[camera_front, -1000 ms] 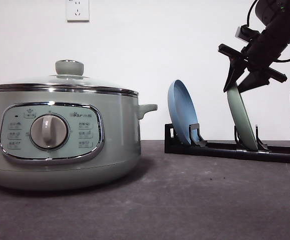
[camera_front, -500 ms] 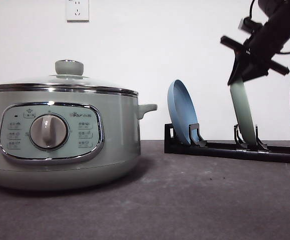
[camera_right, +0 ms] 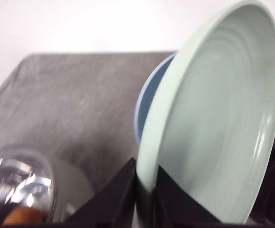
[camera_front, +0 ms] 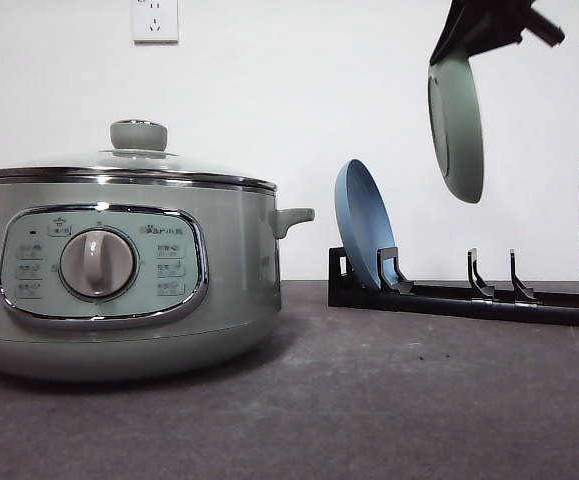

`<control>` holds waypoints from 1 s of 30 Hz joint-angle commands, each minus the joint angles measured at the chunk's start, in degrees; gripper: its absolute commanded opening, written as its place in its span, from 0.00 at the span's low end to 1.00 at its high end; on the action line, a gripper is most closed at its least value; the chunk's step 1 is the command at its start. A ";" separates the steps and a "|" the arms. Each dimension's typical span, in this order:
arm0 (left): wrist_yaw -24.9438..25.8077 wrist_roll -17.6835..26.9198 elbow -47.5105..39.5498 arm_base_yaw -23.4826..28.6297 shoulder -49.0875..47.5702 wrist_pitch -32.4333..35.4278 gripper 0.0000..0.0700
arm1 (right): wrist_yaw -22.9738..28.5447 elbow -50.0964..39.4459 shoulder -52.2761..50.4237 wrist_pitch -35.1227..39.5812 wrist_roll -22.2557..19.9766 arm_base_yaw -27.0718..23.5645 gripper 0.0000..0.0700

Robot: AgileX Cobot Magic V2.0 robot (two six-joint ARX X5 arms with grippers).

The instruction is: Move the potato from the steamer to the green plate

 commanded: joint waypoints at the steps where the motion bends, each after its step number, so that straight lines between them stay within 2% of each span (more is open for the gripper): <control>1: 0.31 0.69 1.05 -0.20 0.31 0.76 0.85 | 1.07 1.42 -1.09 -1.95 -4.56 1.69 0.00; 5: 0.31 0.73 1.05 -0.20 0.32 0.83 0.85 | 4.85 1.42 -3.84 -9.85 -9.77 6.41 0.00; 10: 0.31 0.72 1.05 -0.20 0.31 0.82 0.85 | 15.86 1.42 -5.32 -22.49 -16.21 15.00 0.00; 12: 0.31 0.74 1.05 -0.20 0.31 0.81 0.85 | 20.71 1.34 -5.36 -27.90 -17.86 18.86 0.00; 15: 0.31 0.72 1.05 -0.20 0.31 0.81 0.85 | 25.15 0.69 -5.36 -32.53 -18.42 24.57 0.00; 20: 0.28 0.72 1.05 -0.20 0.31 0.81 0.85 | 32.52 -2.54 -5.36 -35.95 -17.55 33.88 0.00; 24: 0.28 0.70 1.05 -0.20 0.31 0.79 0.85 | 36.83 -8.32 -5.36 -34.99 -15.96 39.03 0.00; 30: 0.28 0.70 1.05 -0.20 0.31 0.73 0.85 | 38.64 -18.62 -5.36 -29.27 -13.95 44.66 0.00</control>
